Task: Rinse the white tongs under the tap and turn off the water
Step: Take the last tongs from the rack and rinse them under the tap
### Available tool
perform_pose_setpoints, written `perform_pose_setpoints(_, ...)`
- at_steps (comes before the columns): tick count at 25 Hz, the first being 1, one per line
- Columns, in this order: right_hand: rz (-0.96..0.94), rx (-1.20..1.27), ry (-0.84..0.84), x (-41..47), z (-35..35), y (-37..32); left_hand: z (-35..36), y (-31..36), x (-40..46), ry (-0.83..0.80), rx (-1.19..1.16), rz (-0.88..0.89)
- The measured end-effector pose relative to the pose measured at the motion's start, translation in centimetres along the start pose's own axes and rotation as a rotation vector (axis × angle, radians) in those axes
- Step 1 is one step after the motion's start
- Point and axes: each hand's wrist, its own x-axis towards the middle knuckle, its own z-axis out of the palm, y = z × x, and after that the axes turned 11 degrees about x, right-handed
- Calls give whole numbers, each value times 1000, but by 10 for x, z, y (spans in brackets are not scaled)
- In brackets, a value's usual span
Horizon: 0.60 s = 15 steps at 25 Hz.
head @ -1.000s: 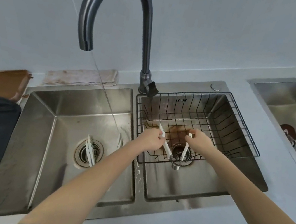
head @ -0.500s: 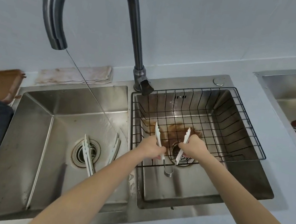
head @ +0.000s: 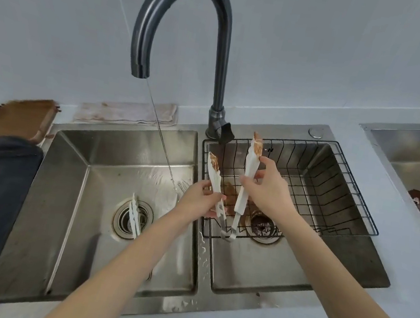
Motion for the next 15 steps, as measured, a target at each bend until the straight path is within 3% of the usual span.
perform_pose_setpoints(5,-89,55,-53,-12,41,-31,-42,-15,-16,51,-158,-42)
perform_pose_setpoints(15,-76,90,-42,8,99,-57,-91,-28,-5,-28,-284,-95)
